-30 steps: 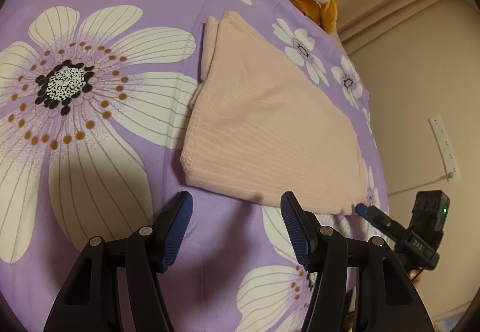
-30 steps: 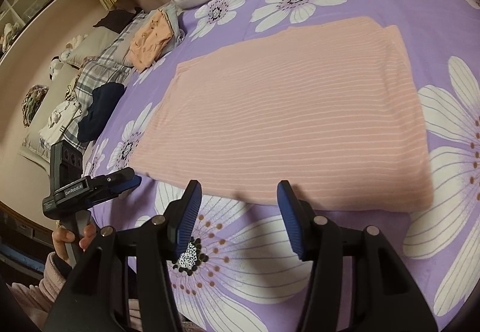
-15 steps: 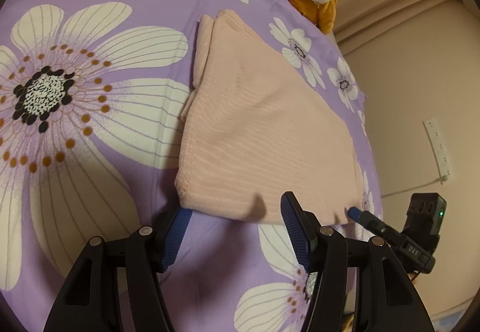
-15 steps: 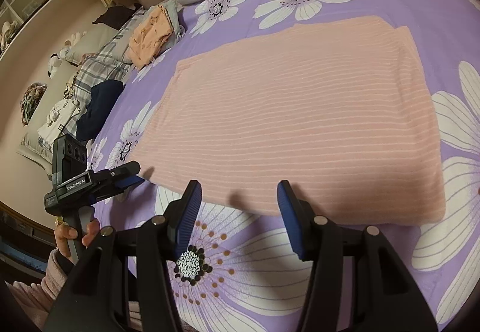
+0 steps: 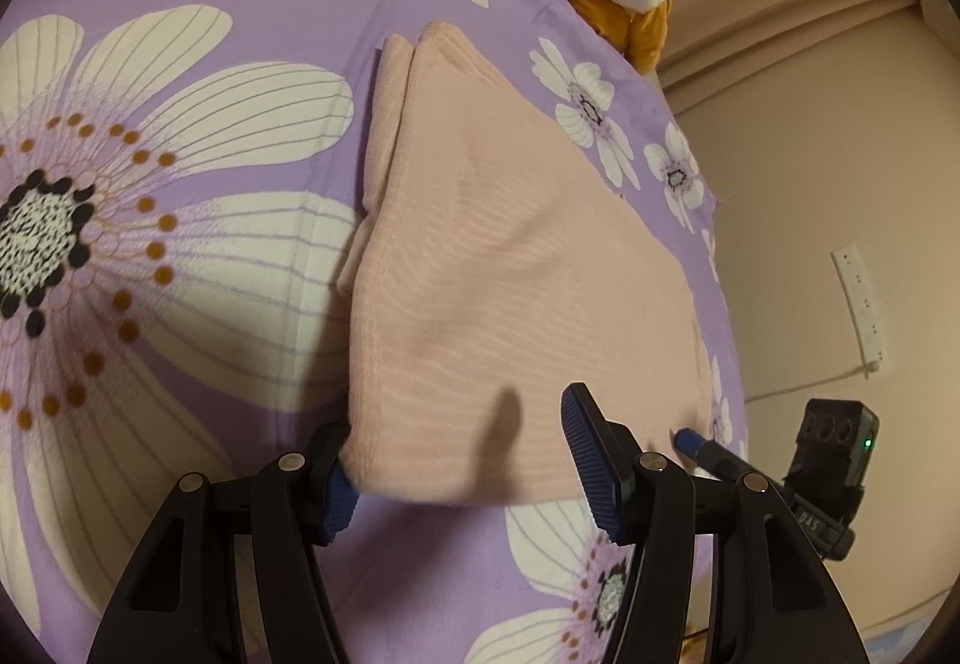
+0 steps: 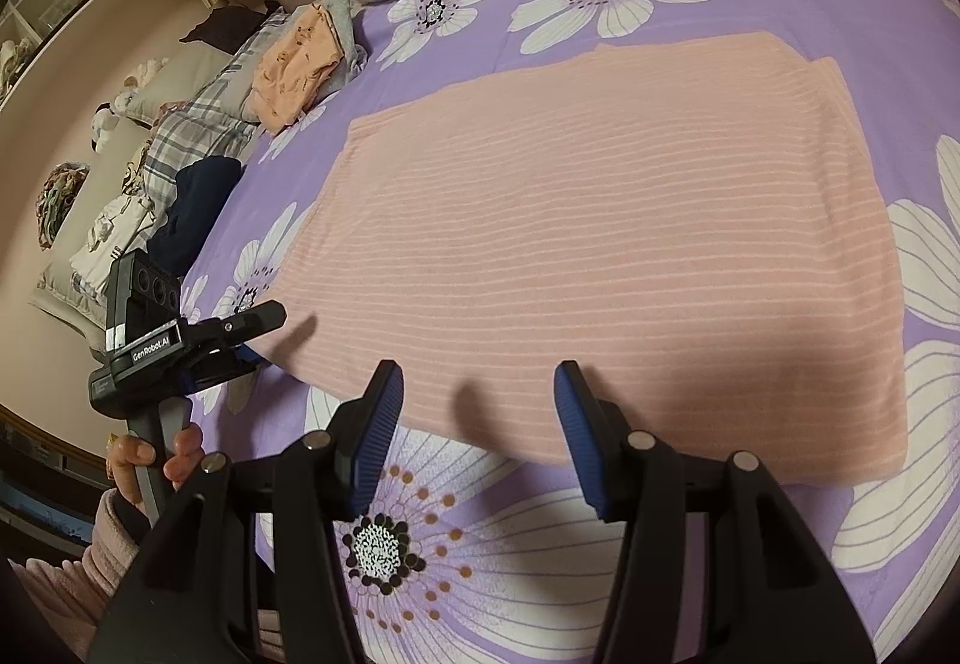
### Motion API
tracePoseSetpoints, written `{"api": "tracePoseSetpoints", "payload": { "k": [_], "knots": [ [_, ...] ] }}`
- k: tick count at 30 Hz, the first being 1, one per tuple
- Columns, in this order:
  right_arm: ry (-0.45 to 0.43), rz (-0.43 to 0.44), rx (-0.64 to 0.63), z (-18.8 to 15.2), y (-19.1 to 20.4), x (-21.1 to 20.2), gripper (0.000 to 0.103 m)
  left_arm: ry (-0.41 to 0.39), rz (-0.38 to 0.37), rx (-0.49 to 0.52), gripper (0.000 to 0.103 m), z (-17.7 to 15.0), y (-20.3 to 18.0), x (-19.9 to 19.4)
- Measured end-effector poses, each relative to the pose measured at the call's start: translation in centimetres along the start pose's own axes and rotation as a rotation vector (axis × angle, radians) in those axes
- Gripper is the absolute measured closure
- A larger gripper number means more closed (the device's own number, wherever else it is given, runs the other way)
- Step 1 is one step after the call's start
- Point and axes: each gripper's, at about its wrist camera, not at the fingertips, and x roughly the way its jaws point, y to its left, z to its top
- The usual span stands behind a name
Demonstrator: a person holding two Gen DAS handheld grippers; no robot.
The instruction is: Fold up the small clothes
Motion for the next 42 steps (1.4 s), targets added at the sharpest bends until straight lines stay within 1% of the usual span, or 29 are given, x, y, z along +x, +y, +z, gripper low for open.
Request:
{"api": "tracePoseSetpoints", "payload": {
  "k": [13, 20, 28, 34, 35, 36, 37, 39, 41, 42],
  "knots": [
    [0.013, -0.006, -0.001, 0.8, -0.2, 1.3, 0.050, 0.016, -0.019, 0.008, 0.044, 2.8, -0.3, 1.9],
    [0.019, -0.008, -0.016, 1.6, -0.1, 2.3, 0.050, 0.026, -0.054, -0.006, 0.044, 4.6, -0.2, 2.9],
    [0.007, -0.005, -0.063, 3.7, 0.9, 3.8, 0.050, 0.036, -0.077, -0.022, 0.044, 6.4, -0.2, 3.8],
    [-0.024, -0.028, -0.091, 6.8, 1.6, 5.8, 0.050, 0.044, -0.046, 0.006, 0.044, 7.0, -0.5, 3.9],
    [-0.026, -0.031, -0.090, 7.2, 1.7, 6.0, 0.050, 0.042, -0.034, 0.018, 0.048, 6.9, -0.6, 3.9],
    [-0.027, -0.043, -0.088, 7.9, 1.7, 6.6, 0.050, 0.041, -0.021, 0.025, 0.055, 7.0, -0.7, 3.9],
    [-0.025, -0.051, -0.088, 8.2, 1.6, 6.8, 0.050, 0.040, -0.003, 0.035, 0.060, 7.0, -0.7, 3.9],
    [-0.022, -0.074, -0.091, 9.1, 1.8, 7.8, 0.050, 0.039, 0.038, 0.052, 0.078, 7.0, -0.5, 3.9],
    [-0.021, -0.094, -0.098, 9.6, 2.0, 8.4, 0.052, 0.041, 0.060, 0.056, 0.084, 7.1, -0.2, 3.8],
    [-0.022, -0.101, -0.101, 9.8, 2.1, 8.6, 0.052, 0.039, 0.063, 0.056, 0.085, 7.1, -0.2, 3.8]
  ]
}}
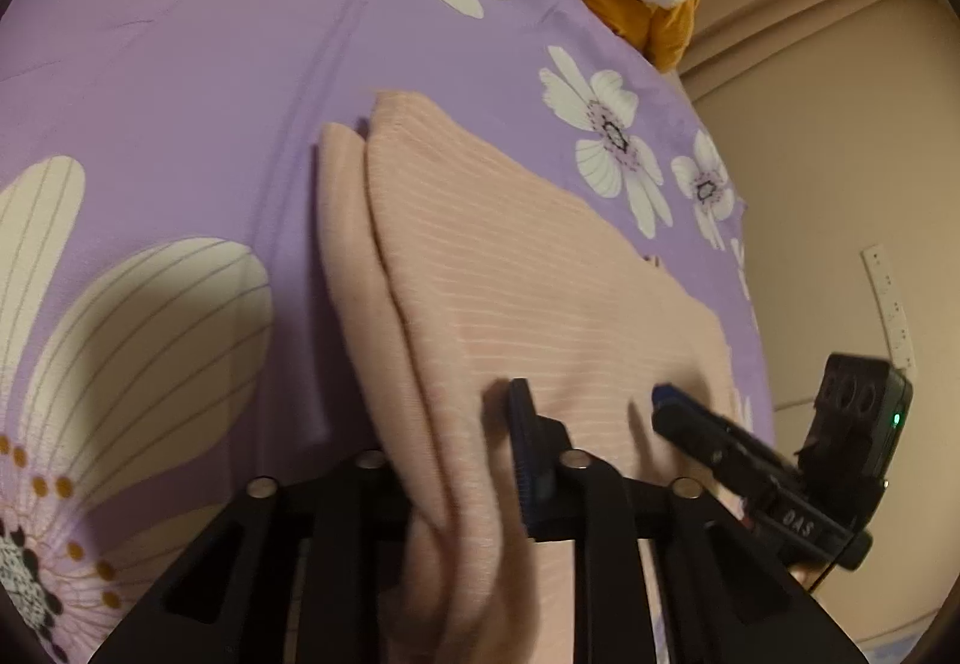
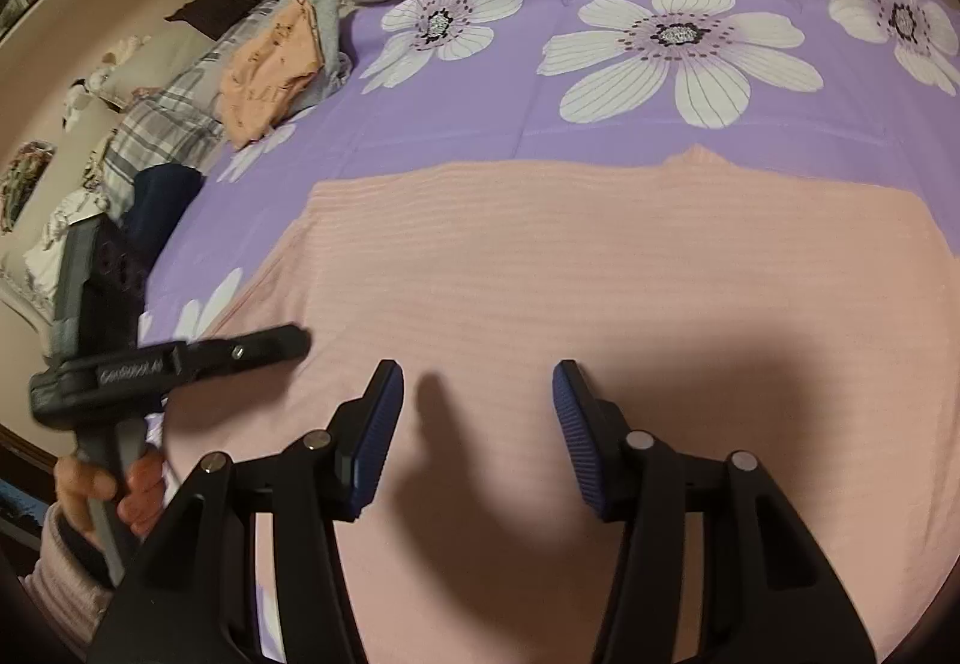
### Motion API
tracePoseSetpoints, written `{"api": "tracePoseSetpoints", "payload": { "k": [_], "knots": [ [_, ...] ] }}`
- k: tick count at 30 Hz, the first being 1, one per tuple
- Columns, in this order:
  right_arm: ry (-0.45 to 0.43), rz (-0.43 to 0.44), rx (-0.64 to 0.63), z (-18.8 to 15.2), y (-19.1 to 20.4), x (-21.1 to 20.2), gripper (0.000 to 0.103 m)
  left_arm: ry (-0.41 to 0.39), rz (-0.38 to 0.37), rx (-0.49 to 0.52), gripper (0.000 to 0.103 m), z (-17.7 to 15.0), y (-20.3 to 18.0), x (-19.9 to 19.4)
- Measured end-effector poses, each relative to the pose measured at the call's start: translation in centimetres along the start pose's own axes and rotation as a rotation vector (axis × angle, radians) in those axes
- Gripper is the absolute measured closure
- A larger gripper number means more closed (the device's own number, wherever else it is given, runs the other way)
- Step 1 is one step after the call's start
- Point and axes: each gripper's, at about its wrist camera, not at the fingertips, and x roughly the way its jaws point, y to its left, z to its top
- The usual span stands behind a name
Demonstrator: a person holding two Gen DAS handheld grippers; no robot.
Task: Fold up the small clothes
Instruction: 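Grasp the folded shirt's side edge with the left gripper, then lift the edge with the left gripper and fold it over the shirt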
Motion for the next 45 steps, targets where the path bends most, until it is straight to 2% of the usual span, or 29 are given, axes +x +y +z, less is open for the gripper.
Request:
{"api": "tracePoseSetpoints", "payload": {
  "k": [3, 8, 13, 21, 35, 38, 41, 45],
  "knots": [
    [0.002, -0.025, -0.019, 0.5, 0.1, 0.6, 0.054, -0.011, 0.035, 0.021, 0.092, 0.0, -0.2, -0.2],
    [0.024, -0.106, -0.064, 0.8, 0.3, 1.8, 0.066, -0.042, 0.111, 0.110, 0.093, -0.2, -2.0, -0.5],
    [0.030, -0.137, -0.082, 0.7, 0.7, 1.7, 0.069, -0.067, 0.150, 0.166, 0.094, -0.3, -3.4, -1.0],
    [0.036, -0.083, -0.118, -2.3, 1.8, -0.5, 0.070, -0.074, 0.175, 0.184, 0.094, -0.5, -4.2, -1.5],
    [0.116, -0.046, -0.188, -7.3, 3.7, -2.5, 0.070, -0.093, 0.211, 0.210, 0.094, -0.9, -5.7, -1.6],
    [0.109, -0.062, -0.227, -8.4, 4.3, -2.9, 0.068, -0.095, 0.213, 0.214, 0.094, -1.0, -5.9, -1.8],
    [0.144, -0.010, -0.209, -9.0, 4.2, -3.2, 0.067, -0.098, 0.217, 0.217, 0.094, -1.1, -6.2, -1.8],
    [0.124, 0.047, -0.182, -9.3, 3.9, -4.5, 0.068, -0.105, 0.216, 0.223, 0.094, -1.1, -6.7, -2.1]
  ]
}}
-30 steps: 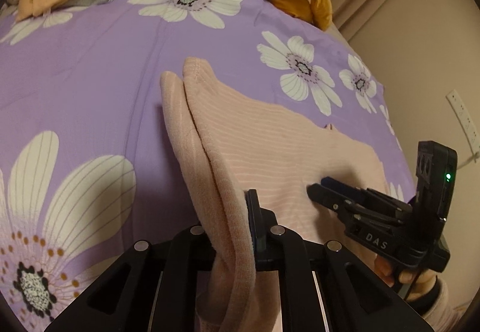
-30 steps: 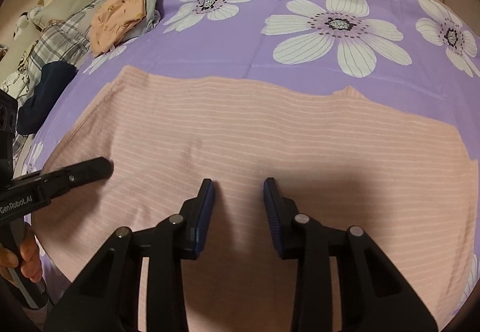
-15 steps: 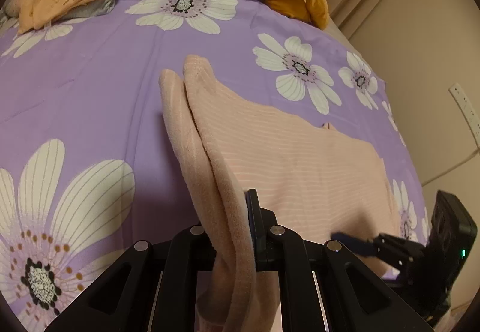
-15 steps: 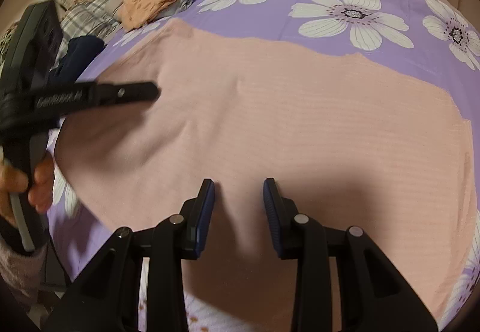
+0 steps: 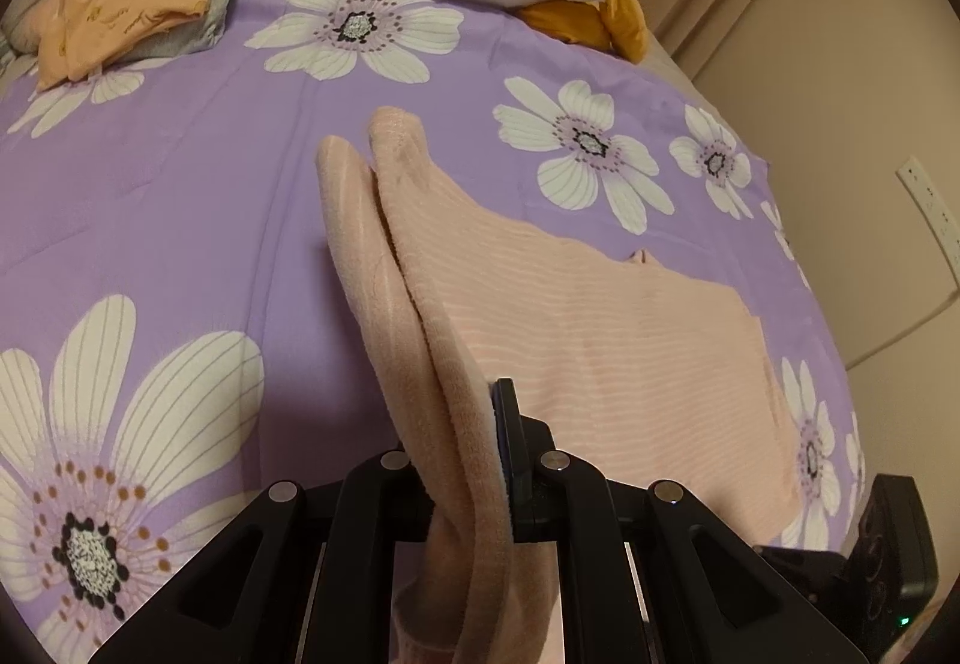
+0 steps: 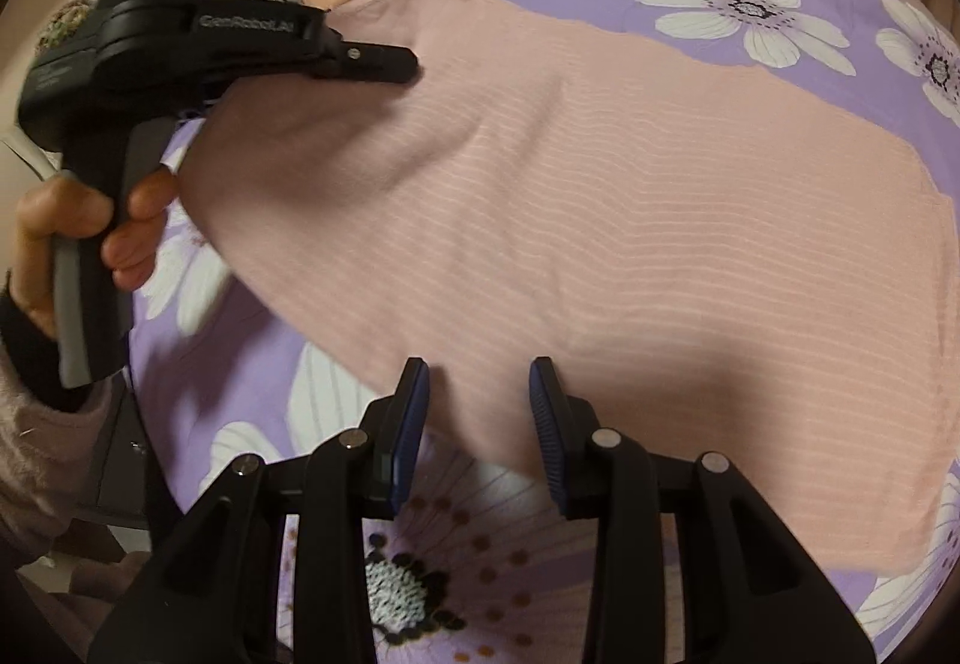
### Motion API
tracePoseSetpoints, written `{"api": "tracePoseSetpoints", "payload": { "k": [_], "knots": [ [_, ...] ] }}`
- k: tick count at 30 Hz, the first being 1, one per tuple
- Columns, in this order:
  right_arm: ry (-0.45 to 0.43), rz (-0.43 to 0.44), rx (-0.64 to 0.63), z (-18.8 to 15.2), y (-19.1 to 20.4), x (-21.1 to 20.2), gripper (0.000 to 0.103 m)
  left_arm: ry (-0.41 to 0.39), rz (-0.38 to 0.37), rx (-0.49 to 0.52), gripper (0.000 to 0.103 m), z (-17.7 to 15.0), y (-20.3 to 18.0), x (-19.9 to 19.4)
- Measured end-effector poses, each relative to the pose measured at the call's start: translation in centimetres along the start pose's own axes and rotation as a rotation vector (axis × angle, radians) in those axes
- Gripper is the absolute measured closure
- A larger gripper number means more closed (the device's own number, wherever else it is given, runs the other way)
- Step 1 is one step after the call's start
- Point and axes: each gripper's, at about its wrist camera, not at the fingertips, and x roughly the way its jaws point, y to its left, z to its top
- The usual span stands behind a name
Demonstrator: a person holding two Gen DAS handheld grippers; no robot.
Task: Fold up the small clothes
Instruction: 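Lift the edge with the left gripper and fold it over the shirt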
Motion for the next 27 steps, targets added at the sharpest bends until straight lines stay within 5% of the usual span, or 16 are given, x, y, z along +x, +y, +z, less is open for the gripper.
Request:
{"api": "tracePoseSetpoints", "payload": {
  "k": [7, 27],
  "knots": [
    [-0.113, 0.079, 0.124, 0.5, -2.3, -2.8, 0.068, -0.009, 0.006, 0.011, 0.094, 0.2, -1.3, -0.6],
    [-0.259, 0.065, 0.308, -1.6, -8.7, -6.5, 0.068, 0.014, 0.030, 0.124, 0.094, 1.0, -8.9, 0.6]
  ]
}}
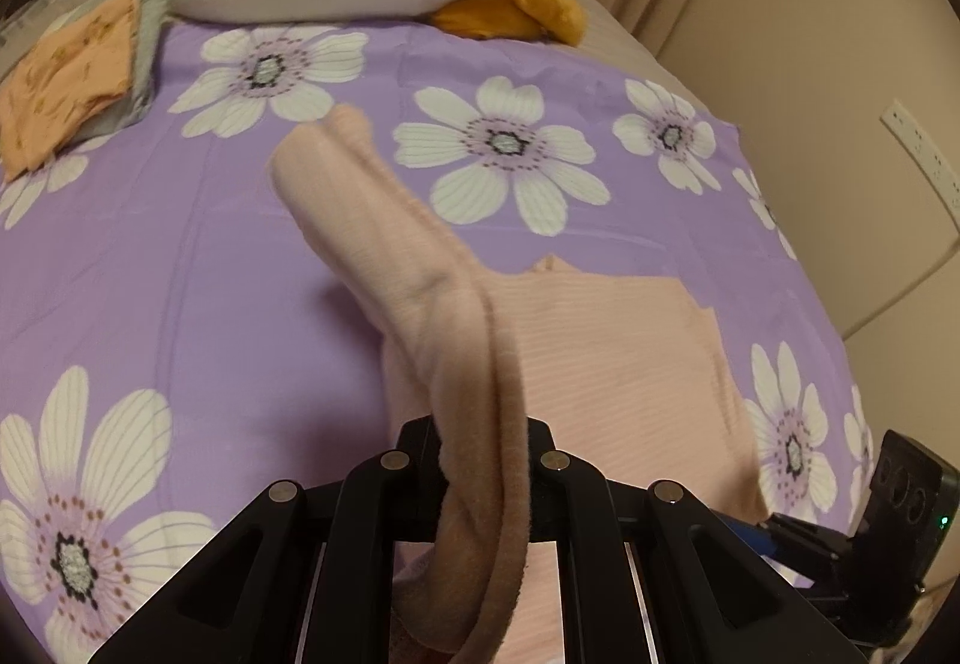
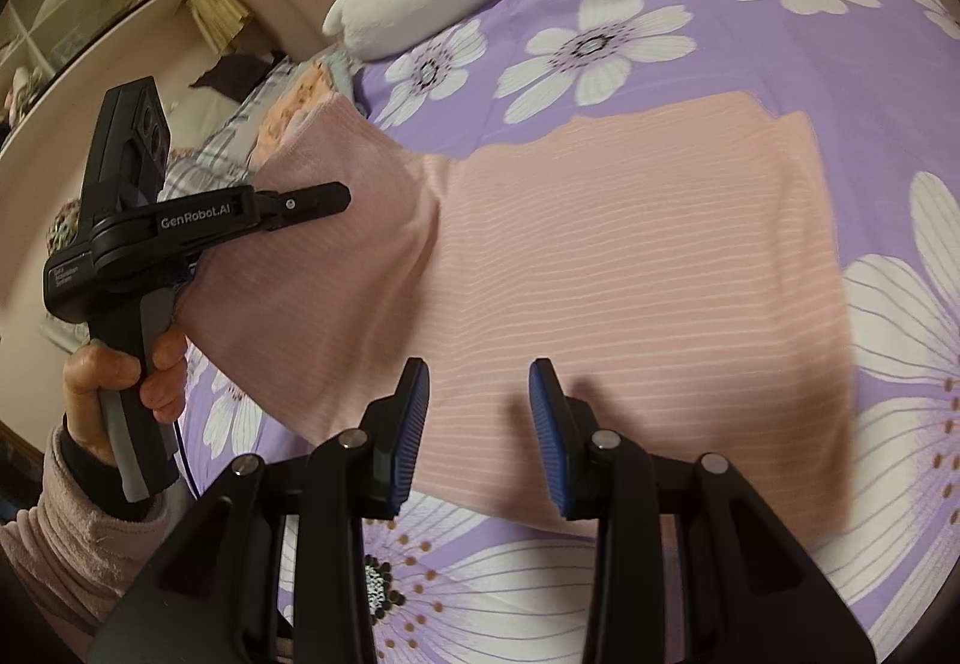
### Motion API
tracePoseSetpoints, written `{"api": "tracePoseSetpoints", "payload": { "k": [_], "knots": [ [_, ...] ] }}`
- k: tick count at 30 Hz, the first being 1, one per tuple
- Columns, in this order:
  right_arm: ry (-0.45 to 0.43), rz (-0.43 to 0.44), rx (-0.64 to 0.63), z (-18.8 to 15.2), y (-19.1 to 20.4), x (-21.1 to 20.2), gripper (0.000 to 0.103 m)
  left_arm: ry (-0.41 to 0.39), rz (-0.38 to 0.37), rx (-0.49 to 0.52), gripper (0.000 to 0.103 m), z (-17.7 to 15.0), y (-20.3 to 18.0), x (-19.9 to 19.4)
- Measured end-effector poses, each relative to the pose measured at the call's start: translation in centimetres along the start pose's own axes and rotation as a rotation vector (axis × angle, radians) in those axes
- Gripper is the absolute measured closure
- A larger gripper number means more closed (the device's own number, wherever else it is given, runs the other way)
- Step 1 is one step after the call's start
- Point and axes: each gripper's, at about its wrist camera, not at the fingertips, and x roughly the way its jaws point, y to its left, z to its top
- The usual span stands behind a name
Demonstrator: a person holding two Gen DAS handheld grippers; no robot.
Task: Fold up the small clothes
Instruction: 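Lift the edge with the left gripper and fold it over the shirt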
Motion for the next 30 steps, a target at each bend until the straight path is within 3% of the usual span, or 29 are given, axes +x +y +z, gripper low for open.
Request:
{"api": "tracePoseSetpoints", "payload": {
  "k": [7, 11, 13, 15, 17, 23, 30],
  "knots": [
    [-0.042, -0.039, 0.065, -0.1, -2.7, -1.6, 0.068, 0.065, -0.040, 0.019, 0.094, -0.1, -3.4, 3.0],
    [-0.050, -0.055, 0.105, -0.5, -4.0, -2.1, 0.067, 0.147, -0.087, -0.007, 0.094, -0.6, -4.6, 5.4],
    [-0.050, -0.053, 0.132, -0.6, -4.6, -2.2, 0.065, 0.183, -0.085, -0.010, 0.086, -0.9, -5.1, 6.2],
    [-0.052, -0.045, 0.159, -0.7, -5.0, -2.2, 0.062, 0.221, -0.138, -0.016, 0.057, -1.3, -5.4, 6.4],
    [-0.055, -0.034, 0.185, -0.6, -5.4, -2.2, 0.058, 0.221, -0.176, -0.017, 0.052, -1.5, -5.6, 6.1],
    [-0.056, 0.042, 0.255, -0.1, -6.2, -1.7, 0.054, 0.210, -0.230, -0.028, 0.052, -2.1, -5.1, 4.3],
    [-0.034, 0.115, 0.267, 2.7, -5.6, 1.4, 0.048, 0.135, -0.177, -0.087, 0.052, -3.8, -0.2, 1.3]
  ]
}}
